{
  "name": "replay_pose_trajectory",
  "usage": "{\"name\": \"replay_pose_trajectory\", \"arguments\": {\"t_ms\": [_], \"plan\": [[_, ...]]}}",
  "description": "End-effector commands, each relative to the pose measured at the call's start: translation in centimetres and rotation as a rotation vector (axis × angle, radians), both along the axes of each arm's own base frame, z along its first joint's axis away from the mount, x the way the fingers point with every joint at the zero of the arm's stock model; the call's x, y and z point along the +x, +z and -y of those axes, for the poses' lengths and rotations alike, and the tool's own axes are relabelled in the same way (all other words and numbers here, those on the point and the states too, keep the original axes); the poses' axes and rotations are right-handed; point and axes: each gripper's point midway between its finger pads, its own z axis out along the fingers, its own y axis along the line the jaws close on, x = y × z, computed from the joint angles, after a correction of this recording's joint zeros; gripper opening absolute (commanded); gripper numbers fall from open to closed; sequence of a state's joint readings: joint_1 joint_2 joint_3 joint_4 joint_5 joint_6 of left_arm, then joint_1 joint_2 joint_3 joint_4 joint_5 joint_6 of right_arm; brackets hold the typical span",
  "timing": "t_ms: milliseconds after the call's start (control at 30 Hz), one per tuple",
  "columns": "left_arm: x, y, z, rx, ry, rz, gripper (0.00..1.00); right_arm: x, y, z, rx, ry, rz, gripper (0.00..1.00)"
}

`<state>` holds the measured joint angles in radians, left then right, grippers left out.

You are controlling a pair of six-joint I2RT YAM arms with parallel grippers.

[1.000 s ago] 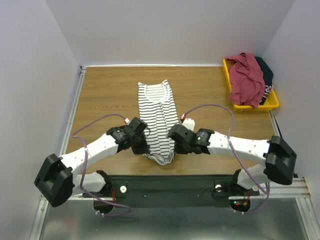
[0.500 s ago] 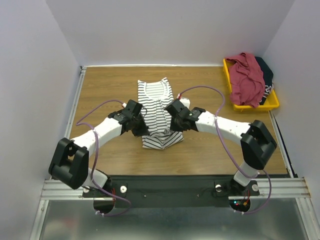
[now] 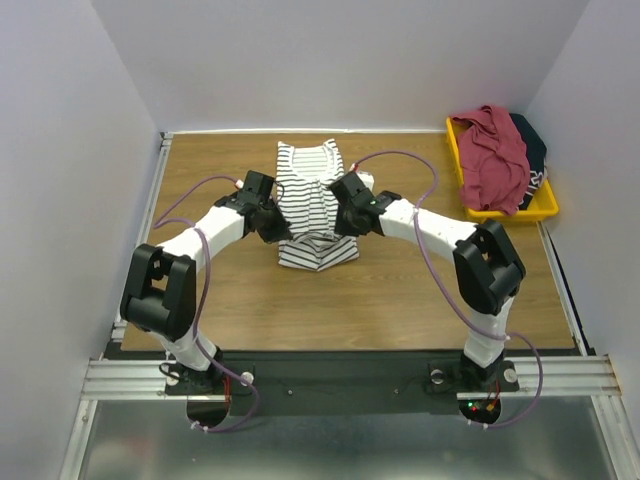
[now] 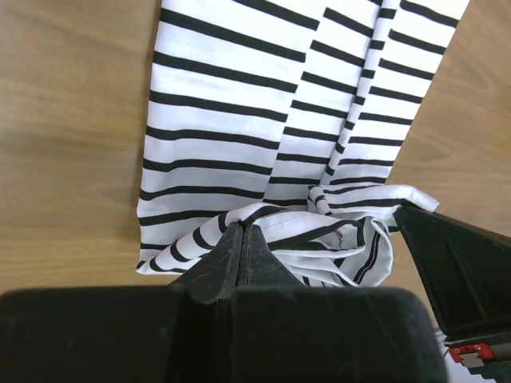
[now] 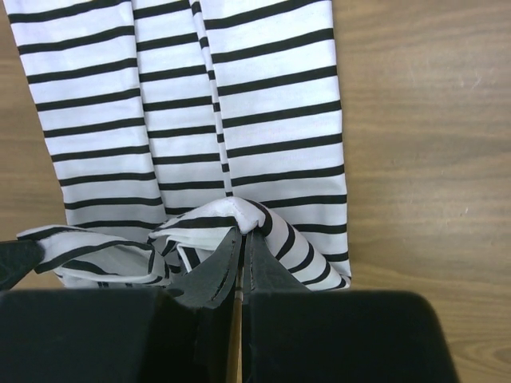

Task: Fold and stack the tank tops
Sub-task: Fold the tank top

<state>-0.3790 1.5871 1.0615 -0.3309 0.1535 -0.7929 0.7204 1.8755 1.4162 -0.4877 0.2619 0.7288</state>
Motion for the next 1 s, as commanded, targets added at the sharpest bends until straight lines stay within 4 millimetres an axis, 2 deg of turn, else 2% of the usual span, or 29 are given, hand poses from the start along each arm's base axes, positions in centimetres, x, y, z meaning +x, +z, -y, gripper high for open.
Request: {"name": "replay_pose_trajectory", "arguments": {"t_ms": [0,133,233,267,300,333,367,400,433,467,500,533,567,600,633,667,700,733,767,800,833,900,933,967], "plan": [[2.7,2.4,0.5,-0.023,-0.02,0.078,0.0,3.7,2.7,-0.9,0.054,-0.005,0.095,0.0],[4.1,2.6,0.4,-0.031,-0.016,0.08,0.0,5.2,3.0,-1.0,0.063,-0.003,0.104,0.0],[3.6,2.9,0.5,-0.044,-0.025,0.08,0.0,4.4,2.5,-1.0,0.07,0.008,0.082,0.0],[2.8,2.7,0.4,-0.051,-0.026,0.074,0.0,4.0,2.2,-0.9,0.081,0.015,0.068,0.0],[2.2,2.6,0.5,-0.058,-0.02,0.067,0.0,3.3,2.9,-0.9,0.107,0.013,0.067,0.0],[0.9,1.4,0.4,-0.056,-0.023,0.039,0.0,2.2,1.8,-0.5,0.107,0.016,0.042,0.0],[-0.1,2.0,0.7,-0.067,-0.033,0.052,0.0,1.0,1.8,-0.7,0.121,0.03,0.031,0.0],[-1.1,1.7,0.9,-0.071,-0.03,0.042,0.0,0.1,1.7,-0.7,0.125,0.026,0.026,0.01],[-3.0,0.1,0.6,-0.063,-0.03,0.003,0.0,-0.9,3.1,-0.8,0.146,0.033,0.048,0.0],[-4.0,0.8,0.6,-0.081,-0.029,0.017,0.0,-2.7,2.9,-1.3,0.143,0.056,0.04,0.0],[-5.4,0.6,1.2,-0.085,-0.05,0.011,0.0,-4.5,1.5,-0.7,0.117,0.059,0.012,0.01],[-7.4,-0.8,0.9,-0.079,-0.038,-0.033,0.0,-5.8,2.8,-0.6,0.153,0.051,0.027,0.0],[-8.6,0.1,1.1,-0.099,-0.045,-0.011,0.0,-7.7,2.6,-1.0,0.156,0.073,0.016,0.0],[-9.5,0.1,1.1,-0.098,-0.036,-0.009,0.0,-9.6,1.0,0.1,0.135,0.069,-0.013,0.0],[-12.1,-0.1,1.6,-0.111,-0.05,-0.026,0.0,-11.6,2.0,-0.4,0.175,0.082,-0.009,0.0],[-13.2,-0.3,1.6,-0.118,-0.044,-0.036,0.0,-12.8,2.0,-0.3,0.185,0.086,-0.009,0.0],[-14.3,-0.6,1.6,-0.122,-0.037,-0.046,0.0,-14.4,0.5,0.7,0.175,0.062,-0.041,0.01],[-16.2,-0.9,2.2,-0.132,-0.067,-0.062,0.0,-15.5,0.4,0.8,0.184,0.065,-0.045,0.0],[-17.9,-1.5,1.9,-0.146,-0.062,-0.079,0.0,-17.4,0.3,0.4,0.19,0.094,-0.056,0.0],[-19.0,-1.8,2.1,-0.169,-0.041,-0.101,0.0,-18.2,1.2,0.5,0.227,0.069,-0.044,0.0],[-21.3,-2.9,1.9,-0.154,-0.065,-0.143,0.0,-19.6,0.2,1.4,0.2,0.068,-0.062,0.0],[-22.9,-2.2,2.3,-0.201,-0.039,-0.152,0.0,-22.2,0.7,1.1,0.226,0.072,-0.059,0.0],[-23.8,-2.2,2.4,-0.212,-0.04,-0.163,0.0,-23.2,0.1,1.6,0.212,0.069,-0.072,0.0],[-25.8,-1.9,2.7,-0.223,-0.09,-0.176,0.0,-24.6,0.2,1.3,0.21,0.098,-0.065,0.0]]}}
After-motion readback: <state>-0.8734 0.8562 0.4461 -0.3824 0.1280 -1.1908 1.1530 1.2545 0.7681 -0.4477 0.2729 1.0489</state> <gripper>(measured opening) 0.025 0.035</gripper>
